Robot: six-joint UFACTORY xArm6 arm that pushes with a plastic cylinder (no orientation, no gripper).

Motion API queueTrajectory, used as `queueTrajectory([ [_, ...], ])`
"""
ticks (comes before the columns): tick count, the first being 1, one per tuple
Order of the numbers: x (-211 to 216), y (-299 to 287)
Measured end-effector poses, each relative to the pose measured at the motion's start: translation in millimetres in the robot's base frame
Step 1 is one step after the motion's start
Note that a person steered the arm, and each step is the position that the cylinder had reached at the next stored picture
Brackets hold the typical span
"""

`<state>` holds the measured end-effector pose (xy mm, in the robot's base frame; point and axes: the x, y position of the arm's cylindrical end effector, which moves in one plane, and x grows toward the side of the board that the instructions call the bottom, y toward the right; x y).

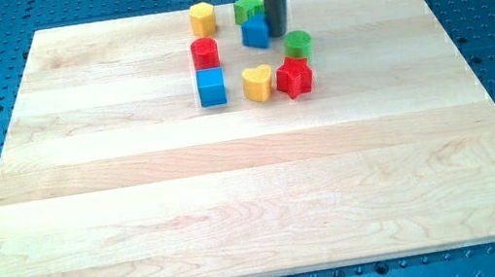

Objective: Move the blue triangle into the red circle

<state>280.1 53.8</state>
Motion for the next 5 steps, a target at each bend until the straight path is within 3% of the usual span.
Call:
queueTrajectory([
  [2, -15.9, -23.8],
  [5, 80.1, -104.0],
])
